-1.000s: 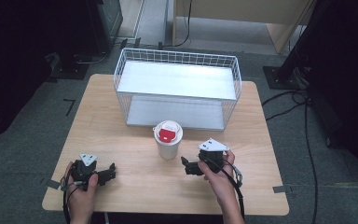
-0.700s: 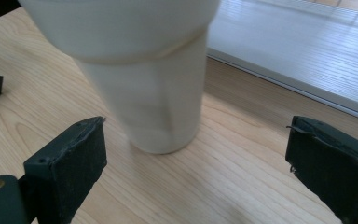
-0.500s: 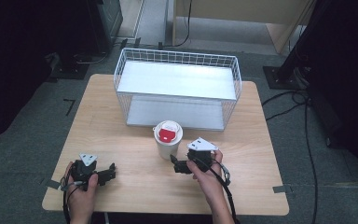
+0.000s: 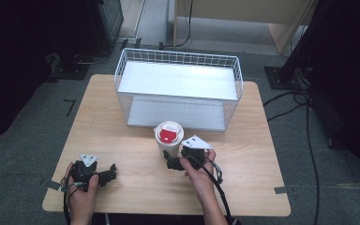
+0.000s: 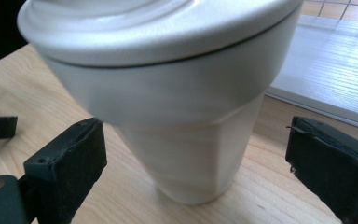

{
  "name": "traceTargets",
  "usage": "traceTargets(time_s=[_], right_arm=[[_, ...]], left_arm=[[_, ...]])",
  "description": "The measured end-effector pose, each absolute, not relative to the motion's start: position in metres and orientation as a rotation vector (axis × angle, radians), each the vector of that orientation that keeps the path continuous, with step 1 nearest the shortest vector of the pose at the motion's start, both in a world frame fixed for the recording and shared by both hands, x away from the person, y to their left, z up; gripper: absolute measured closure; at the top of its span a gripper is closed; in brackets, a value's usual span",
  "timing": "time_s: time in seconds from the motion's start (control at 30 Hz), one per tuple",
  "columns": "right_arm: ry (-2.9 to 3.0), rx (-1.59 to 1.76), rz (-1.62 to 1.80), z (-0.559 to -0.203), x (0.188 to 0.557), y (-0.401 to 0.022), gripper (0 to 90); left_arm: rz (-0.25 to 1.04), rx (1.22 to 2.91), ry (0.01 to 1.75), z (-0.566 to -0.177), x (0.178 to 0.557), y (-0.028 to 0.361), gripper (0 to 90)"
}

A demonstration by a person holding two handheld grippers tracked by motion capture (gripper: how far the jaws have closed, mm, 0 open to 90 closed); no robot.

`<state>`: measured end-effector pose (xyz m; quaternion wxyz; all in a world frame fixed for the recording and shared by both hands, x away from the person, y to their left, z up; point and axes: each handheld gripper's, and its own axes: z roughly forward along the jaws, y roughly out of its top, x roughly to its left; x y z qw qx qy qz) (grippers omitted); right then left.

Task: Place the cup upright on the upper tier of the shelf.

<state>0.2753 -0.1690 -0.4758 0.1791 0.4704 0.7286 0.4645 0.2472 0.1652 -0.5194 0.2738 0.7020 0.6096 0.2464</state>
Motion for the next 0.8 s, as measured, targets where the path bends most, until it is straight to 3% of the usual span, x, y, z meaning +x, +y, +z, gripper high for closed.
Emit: traceTargets(time_s=[0.8], right_arm=[[1.972, 1.326, 1.330, -0.490, 0.286, -0.142, 5.1]], left_arm=[[0.662, 1.888, 1.640, -0.519, 0.247, 0.165, 0.0]])
